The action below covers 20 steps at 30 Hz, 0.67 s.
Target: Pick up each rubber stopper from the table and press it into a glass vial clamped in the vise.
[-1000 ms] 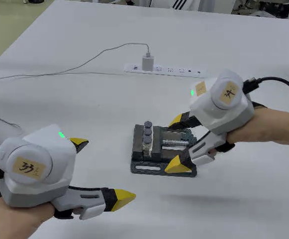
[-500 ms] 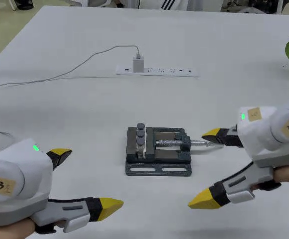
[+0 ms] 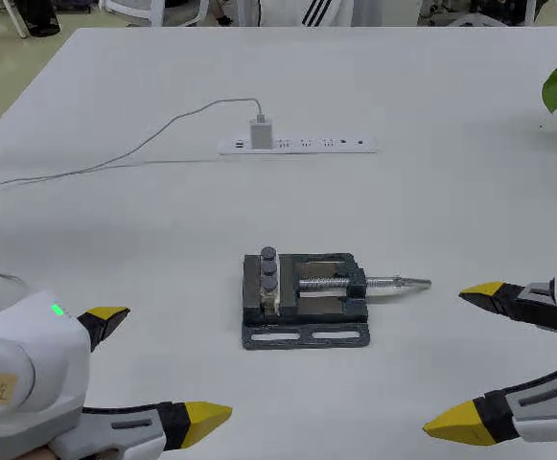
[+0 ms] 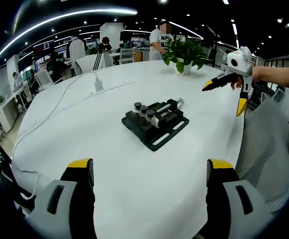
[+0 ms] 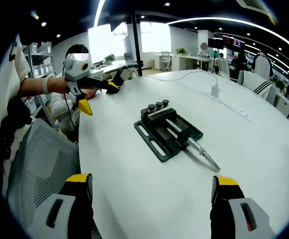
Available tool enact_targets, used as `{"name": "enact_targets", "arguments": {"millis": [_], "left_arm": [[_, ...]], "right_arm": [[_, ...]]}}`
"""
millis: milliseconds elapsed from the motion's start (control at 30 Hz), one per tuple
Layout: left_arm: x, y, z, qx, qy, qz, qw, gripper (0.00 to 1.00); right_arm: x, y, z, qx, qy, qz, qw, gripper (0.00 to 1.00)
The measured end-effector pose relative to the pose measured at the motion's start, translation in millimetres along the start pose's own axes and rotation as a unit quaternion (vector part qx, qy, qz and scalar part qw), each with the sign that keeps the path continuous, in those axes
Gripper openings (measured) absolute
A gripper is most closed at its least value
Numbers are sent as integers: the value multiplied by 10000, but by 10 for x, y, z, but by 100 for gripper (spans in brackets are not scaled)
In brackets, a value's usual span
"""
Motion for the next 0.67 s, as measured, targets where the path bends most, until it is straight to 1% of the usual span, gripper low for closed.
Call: {"name": "enact_targets", "arguments": {"millis": [133,233,567,667], "left_arm": [[20,-12,3,-25,-31,-22,10000,93],[52,-15,3,-39,-67,-68,9999,93],[55,-22,18,-50,-86,-64,9999,94],[57,-20,24,-49,-85,-66,9999,94]], "right_arm": [[30,-53,11,112,98,74,9999,99],[44,-82,20,197,199,178,9994,99],[68,-105,-4,300,353,352,9983,99],[73,-113,-9,304,358,370,9982,99]]}}
Point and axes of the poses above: the centre of the closed fingertips' face, and the gripper's own axes: y roughly forward along the fingers, z roughly to its right, x roughly out of its underside, the point moved 7 cm from there along -y, roughly backward along the fingers
